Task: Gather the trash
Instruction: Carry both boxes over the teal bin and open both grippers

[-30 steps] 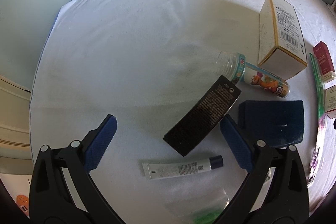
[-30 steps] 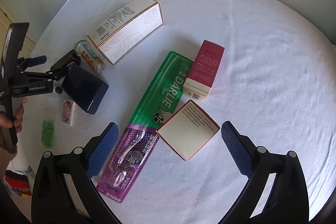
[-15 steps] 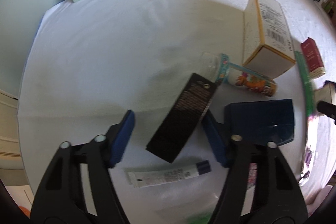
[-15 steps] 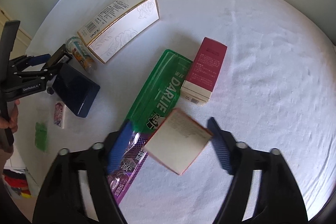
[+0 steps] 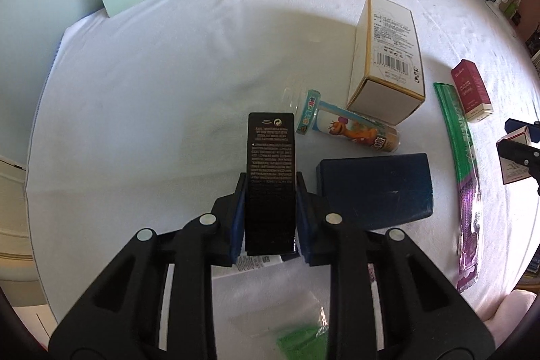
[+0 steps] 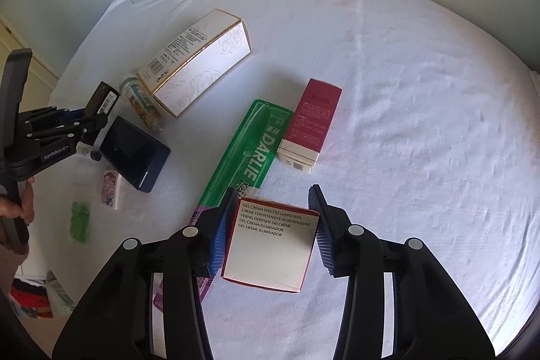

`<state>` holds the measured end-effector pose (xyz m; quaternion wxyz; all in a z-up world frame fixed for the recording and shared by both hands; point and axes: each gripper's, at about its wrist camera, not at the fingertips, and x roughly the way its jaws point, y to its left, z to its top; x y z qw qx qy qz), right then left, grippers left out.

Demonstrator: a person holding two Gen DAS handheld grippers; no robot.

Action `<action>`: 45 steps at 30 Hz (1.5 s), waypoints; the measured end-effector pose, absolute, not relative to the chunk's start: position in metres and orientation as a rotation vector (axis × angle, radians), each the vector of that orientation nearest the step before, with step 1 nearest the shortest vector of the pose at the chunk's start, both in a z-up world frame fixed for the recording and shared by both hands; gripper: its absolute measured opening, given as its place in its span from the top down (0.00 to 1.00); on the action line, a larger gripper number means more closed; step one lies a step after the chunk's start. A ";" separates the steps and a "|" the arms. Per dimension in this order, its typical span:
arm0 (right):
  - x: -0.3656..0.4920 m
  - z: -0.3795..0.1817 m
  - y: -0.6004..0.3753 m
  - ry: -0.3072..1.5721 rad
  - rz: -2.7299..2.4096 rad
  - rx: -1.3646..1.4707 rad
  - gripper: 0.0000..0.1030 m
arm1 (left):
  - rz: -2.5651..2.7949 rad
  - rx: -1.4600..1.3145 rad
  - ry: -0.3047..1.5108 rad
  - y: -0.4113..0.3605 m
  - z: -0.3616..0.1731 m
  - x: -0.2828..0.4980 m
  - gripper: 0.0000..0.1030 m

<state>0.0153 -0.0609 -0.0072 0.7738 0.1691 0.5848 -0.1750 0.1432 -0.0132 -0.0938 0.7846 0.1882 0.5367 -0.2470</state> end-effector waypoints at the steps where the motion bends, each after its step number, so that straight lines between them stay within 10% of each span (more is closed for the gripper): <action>1: 0.013 -0.004 -0.060 1.258 -0.377 0.364 0.57 | -0.530 0.408 1.151 -0.011 -0.091 0.140 0.77; 25: 0.030 0.069 0.041 1.102 -0.033 0.233 0.57 | -0.288 0.234 1.069 0.082 -0.039 0.059 0.77; 45: 0.097 0.060 0.330 1.143 0.769 -0.098 0.57 | 0.320 -0.157 1.162 0.308 -0.059 -0.098 0.77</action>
